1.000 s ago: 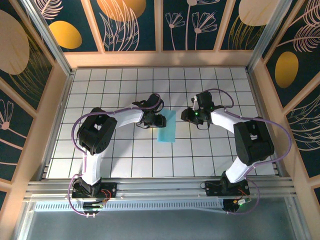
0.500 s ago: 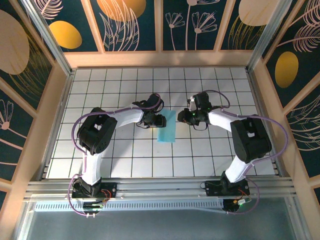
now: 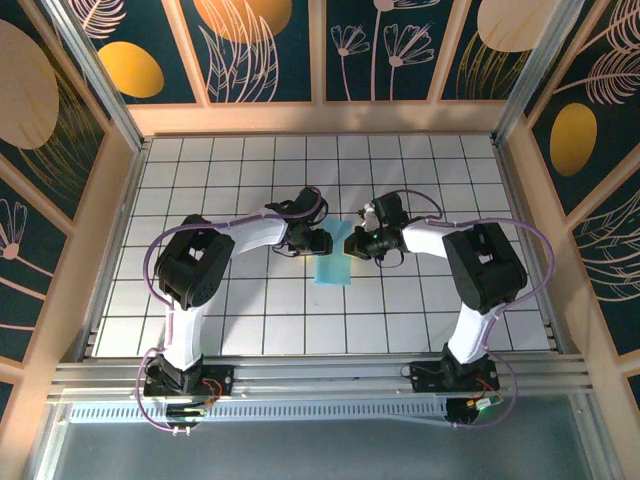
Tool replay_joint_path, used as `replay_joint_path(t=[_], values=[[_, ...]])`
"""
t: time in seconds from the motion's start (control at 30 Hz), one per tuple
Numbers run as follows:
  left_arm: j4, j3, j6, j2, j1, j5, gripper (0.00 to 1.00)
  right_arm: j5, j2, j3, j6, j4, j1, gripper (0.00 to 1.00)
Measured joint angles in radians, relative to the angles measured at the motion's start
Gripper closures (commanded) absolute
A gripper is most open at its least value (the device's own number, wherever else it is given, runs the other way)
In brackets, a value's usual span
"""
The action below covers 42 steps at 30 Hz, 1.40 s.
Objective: Fold a paper plane with a square sheet of paper (fold left side to right side)
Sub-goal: Hold the square sheet of paper at the center of the table, then first fold the square sheet of paper in half at the center of the table.
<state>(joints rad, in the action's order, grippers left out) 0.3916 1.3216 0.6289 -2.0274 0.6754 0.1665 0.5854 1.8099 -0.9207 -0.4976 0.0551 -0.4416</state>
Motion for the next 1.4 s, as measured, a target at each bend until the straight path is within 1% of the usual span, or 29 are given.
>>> replay_joint_path(t=[0.43,0.73,0.9,0.97,1.0,1.1,1.23,1.33,1.4], values=[[0.003,0.002,0.0,0.001,0.006,-0.018,0.5,-0.021,0.033,0.0,0.002,0.005,0.0,0.97],[0.002,0.002,0.0,0.016,0.014,-0.028,0.41,-0.028,0.035,0.0,0.002,0.008,-0.001,1.0],[0.001,-0.016,0.0,0.044,0.011,-0.037,0.4,-0.032,0.035,0.0,0.01,0.009,-0.002,1.0],[-0.001,-0.029,0.0,0.068,0.01,-0.038,0.42,-0.032,0.035,0.0,0.014,0.009,-0.002,1.0],[-0.005,-0.035,0.001,0.084,0.008,-0.037,0.46,-0.032,0.035,0.0,0.017,0.009,-0.002,1.0],[-0.032,-0.046,0.002,0.123,0.005,-0.032,0.59,-0.034,0.036,0.0,0.02,0.009,-0.003,1.0],[-0.101,-0.067,0.003,0.146,0.005,0.018,0.78,-0.034,0.036,0.0,0.021,0.009,-0.003,1.0],[-0.131,-0.085,0.002,0.146,0.005,0.053,0.88,-0.035,0.036,0.0,0.021,0.009,-0.003,1.0],[-0.154,-0.097,0.002,0.142,0.004,0.074,0.91,-0.035,0.036,0.0,0.021,0.009,-0.003,1.0]])
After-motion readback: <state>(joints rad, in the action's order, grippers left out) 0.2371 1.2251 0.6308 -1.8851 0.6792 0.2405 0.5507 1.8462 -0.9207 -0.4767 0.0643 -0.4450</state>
